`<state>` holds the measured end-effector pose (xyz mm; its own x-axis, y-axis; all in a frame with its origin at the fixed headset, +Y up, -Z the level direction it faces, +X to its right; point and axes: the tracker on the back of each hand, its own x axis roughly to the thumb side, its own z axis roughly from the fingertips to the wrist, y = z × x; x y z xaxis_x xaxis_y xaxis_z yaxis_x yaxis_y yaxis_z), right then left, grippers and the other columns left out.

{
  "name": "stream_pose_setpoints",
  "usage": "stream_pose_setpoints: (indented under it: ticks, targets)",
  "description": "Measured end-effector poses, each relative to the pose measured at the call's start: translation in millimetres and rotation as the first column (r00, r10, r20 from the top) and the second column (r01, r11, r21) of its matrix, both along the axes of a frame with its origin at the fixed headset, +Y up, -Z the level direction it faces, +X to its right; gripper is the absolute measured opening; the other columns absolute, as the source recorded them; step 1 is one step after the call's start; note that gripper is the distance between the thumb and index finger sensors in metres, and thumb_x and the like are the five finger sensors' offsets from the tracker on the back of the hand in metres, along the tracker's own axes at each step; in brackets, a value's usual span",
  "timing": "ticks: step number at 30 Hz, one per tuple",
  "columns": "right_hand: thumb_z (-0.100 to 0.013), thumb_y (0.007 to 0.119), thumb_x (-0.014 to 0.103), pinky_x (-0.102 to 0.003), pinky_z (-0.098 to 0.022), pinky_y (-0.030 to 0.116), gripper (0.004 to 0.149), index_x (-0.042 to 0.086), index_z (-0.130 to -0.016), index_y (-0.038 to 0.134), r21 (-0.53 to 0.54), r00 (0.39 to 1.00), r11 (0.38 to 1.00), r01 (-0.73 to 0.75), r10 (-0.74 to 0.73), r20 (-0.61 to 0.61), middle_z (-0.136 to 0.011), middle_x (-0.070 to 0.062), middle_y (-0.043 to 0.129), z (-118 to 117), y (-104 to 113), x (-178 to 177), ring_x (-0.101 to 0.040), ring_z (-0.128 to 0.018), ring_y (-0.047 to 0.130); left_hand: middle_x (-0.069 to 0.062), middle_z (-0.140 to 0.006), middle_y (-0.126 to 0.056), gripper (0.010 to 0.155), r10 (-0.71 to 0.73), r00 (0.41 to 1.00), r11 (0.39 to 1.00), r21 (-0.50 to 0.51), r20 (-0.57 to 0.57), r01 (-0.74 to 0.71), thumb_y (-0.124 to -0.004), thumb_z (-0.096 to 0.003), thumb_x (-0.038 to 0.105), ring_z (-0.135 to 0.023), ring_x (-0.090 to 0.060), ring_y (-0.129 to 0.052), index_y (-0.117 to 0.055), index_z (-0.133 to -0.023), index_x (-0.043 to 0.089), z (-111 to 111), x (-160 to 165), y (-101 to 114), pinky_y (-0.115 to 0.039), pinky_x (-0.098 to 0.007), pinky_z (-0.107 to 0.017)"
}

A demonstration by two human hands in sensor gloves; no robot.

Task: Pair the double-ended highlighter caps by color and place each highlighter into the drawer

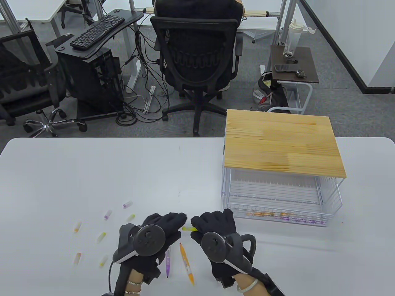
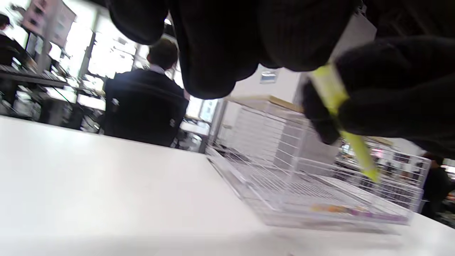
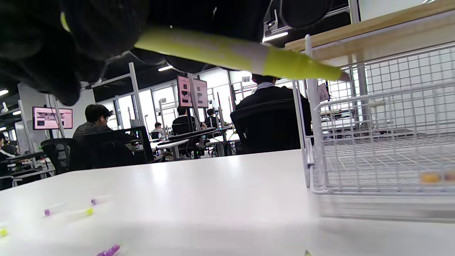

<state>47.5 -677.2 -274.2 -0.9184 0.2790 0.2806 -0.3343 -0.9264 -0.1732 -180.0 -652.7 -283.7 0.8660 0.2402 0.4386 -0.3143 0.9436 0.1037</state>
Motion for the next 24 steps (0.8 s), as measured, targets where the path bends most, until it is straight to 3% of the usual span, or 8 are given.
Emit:
stream_pose_setpoints:
  ticks: [2, 9, 12, 16, 20, 24]
  targets:
    - [-0.058, 0.070, 0.049, -0.055, -0.085, 0.051, 0.048, 0.038, -0.103, 0.060, -0.028, 0.995, 0.995, 0.092, -0.093, -0.026, -0.103, 0.009, 0.074, 0.7, 8.7, 10.4, -0.024, -0.094, 0.077, -0.002, -0.100, -0.086, 0.053, -0.029, 0.989, 0.996, 0.084, -0.145, 0.041, -0.083, -0.0441, 0.036, -0.079, -0.019, -0.098, -0.079, -0.096, 0.030, 4.9, -30.9, 7.8, -0.065, -0.057, -0.071]
    - [-0.063, 0.072, 0.045, -0.047, -0.084, 0.061, 0.053, 0.038, -0.109, 0.045, -0.094, 0.964, 0.963, 0.254, -0.260, -0.059, -0.106, 0.009, 0.070, -3.3, 20.3, 33.8, -0.019, -0.087, 0.085, -0.004, -0.100, -0.087, 0.054, -0.012, 0.913, 0.998, 0.054, -0.409, 0.037, -0.084, -0.0440, 0.036, -0.080, -0.022, -0.097, -0.078, -0.098, 0.029, 7.4, -97.7, 6.8, -0.064, -0.059, -0.070]
    - [-0.064, 0.071, 0.043, -0.045, -0.085, 0.062, 0.066, 0.044, -0.114, 0.028, -0.099, 0.956, 0.955, 0.281, -0.287, -0.060, -0.107, 0.011, 0.068, -4.6, 21.9, 40.1, -0.017, -0.087, 0.085, -0.005, -0.101, -0.086, 0.058, -0.087, 0.856, 0.996, -0.053, -0.509, 0.069, -0.085, -0.0428, 0.037, -0.081, -0.024, -0.096, -0.076, -0.100, 0.029, -1.3, -117.5, -7.9, -0.063, -0.060, -0.070]
    - [-0.065, 0.072, 0.042, -0.043, -0.085, 0.064, 0.076, 0.053, -0.112, 0.014, -0.111, 0.945, 0.945, 0.308, -0.317, -0.074, -0.107, 0.012, 0.068, -5.5, 24.7, 45.4, -0.015, -0.087, 0.087, -0.009, -0.103, -0.084, 0.066, -0.246, 0.790, 0.953, -0.289, -0.562, 0.091, -0.086, -0.0407, 0.042, -0.083, -0.028, -0.094, -0.072, -0.104, 0.028, -18.3, -135.4, -38.3, -0.062, -0.061, -0.069]
    - [-0.066, 0.071, 0.043, -0.042, -0.084, 0.065, 0.067, 0.057, -0.111, 0.023, -0.135, 0.936, 0.935, 0.327, -0.341, -0.092, -0.107, 0.011, 0.069, -7.6, 24.2, 47.5, -0.015, -0.086, 0.088, -0.007, -0.101, -0.085, 0.064, -0.340, 0.749, 0.920, -0.367, -0.568, 0.139, -0.086, -0.0410, 0.040, -0.082, -0.026, -0.095, -0.073, -0.103, 0.027, -33.2, -135.9, -63.3, -0.062, -0.060, -0.070]
    - [-0.066, 0.069, 0.043, -0.041, -0.083, 0.066, 0.059, 0.054, -0.111, 0.032, -0.178, 0.915, 0.914, 0.364, -0.387, -0.116, -0.105, 0.009, 0.073, -9.7, 24.6, 48.6, -0.016, -0.084, 0.090, -0.006, -0.103, -0.084, 0.065, -0.469, 0.694, 0.850, -0.493, -0.546, 0.185, -0.086, -0.0411, 0.038, -0.086, -0.025, -0.093, -0.071, -0.104, 0.028, -43.1, -139.1, -79.1, -0.057, -0.062, -0.072]
